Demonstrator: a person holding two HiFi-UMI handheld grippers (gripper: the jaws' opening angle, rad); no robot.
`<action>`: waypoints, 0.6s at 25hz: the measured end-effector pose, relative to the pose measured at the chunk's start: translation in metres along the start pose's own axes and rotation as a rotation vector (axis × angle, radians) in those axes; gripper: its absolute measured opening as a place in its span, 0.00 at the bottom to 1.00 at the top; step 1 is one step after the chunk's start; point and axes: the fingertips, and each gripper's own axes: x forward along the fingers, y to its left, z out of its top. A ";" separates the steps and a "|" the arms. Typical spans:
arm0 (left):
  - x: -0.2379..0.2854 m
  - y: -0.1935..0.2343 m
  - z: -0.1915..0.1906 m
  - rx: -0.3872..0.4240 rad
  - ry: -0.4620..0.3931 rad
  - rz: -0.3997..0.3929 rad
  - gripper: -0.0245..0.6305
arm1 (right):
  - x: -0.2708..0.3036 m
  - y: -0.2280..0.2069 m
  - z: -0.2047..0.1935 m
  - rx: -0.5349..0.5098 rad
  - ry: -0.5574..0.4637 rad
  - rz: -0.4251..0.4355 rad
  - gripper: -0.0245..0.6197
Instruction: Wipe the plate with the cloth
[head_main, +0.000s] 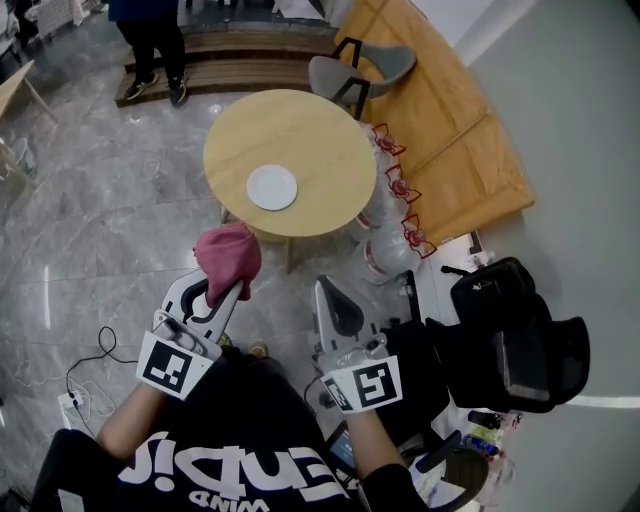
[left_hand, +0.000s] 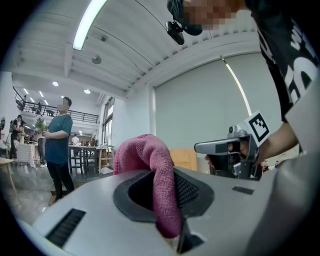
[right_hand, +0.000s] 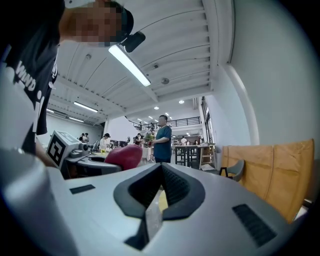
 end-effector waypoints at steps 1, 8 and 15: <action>0.000 -0.001 -0.002 0.001 0.006 0.006 0.14 | -0.004 -0.007 -0.003 0.002 0.007 -0.006 0.07; 0.011 -0.006 -0.007 0.006 0.025 0.045 0.14 | -0.017 -0.032 -0.011 0.016 0.015 -0.016 0.07; 0.029 -0.005 -0.002 -0.006 0.014 0.076 0.14 | -0.013 -0.043 -0.014 0.029 0.004 0.013 0.07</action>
